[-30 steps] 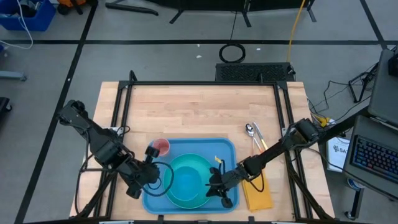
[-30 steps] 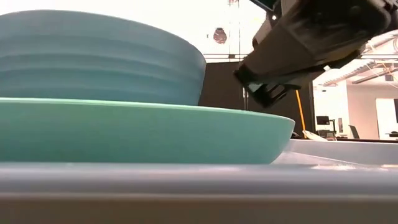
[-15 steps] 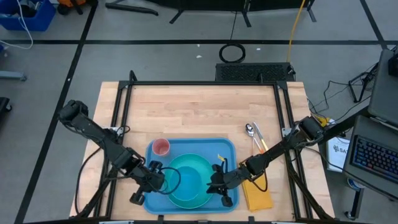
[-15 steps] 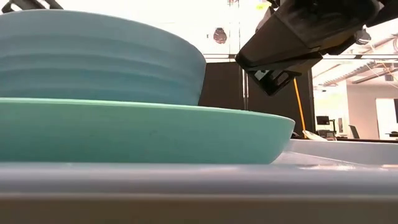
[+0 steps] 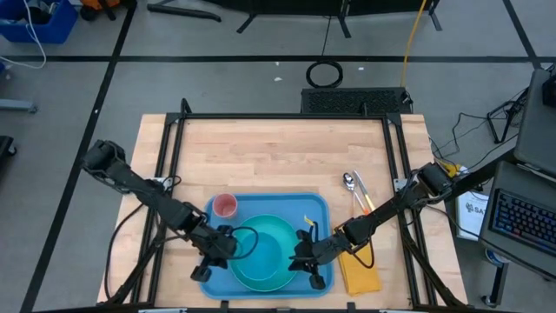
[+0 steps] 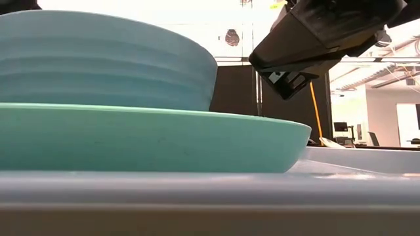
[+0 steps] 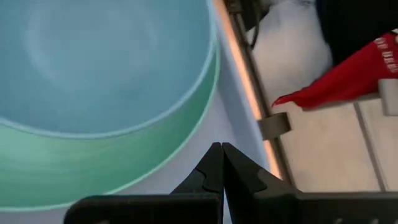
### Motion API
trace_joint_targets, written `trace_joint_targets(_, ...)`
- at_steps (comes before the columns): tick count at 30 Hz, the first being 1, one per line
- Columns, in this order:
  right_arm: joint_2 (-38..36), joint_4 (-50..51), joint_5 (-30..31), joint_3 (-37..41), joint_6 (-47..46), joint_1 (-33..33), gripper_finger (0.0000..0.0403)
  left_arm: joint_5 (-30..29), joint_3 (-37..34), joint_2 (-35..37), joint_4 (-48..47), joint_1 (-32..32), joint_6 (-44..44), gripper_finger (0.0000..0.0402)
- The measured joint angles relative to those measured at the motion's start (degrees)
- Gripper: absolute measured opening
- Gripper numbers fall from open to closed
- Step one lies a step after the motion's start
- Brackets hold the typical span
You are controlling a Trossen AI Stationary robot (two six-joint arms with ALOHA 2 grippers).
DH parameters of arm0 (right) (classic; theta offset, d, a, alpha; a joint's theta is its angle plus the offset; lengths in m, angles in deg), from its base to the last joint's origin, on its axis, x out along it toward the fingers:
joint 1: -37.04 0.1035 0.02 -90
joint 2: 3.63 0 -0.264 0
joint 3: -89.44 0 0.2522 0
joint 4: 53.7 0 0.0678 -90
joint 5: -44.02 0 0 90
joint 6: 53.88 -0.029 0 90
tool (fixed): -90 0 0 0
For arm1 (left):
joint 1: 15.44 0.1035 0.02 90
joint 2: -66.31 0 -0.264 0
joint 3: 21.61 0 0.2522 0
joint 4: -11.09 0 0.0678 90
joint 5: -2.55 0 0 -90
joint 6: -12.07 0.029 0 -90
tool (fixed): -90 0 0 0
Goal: Set up tray
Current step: Put the bowl on top of the plate
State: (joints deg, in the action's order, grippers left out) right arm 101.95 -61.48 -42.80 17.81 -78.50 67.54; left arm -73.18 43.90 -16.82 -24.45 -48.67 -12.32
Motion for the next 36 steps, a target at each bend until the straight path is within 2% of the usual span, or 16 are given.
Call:
trace_joint_targets(13, 0.0, -0.46, 0.04, 0.0, 0.05, 0.0, 0.0, 0.9, -0.13, -5.23, 1.08, 1.36, 1.49, 0.0)
trace_joint_targets(23, 0.0, -0.48, 0.04, 0.0, 0.26, 0.0, 0.0, 0.2, -0.09, -5.39, 4.37, 2.61, 3.94, 0.0001)
trace_joint_targets(34, 0.02, -0.46, 0.22, 0.0, 0.26, 0.0, 0.0, -3.54, -0.06, -5.39, 5.86, 3.21, 5.39, 0.0002)
trace_joint_targets(36, 0.02, -0.38, 0.17, 0.0, 0.11, 0.0, 0.0, -2.25, -0.04, -5.39, 4.37, 3.22, 3.96, 0.0005)
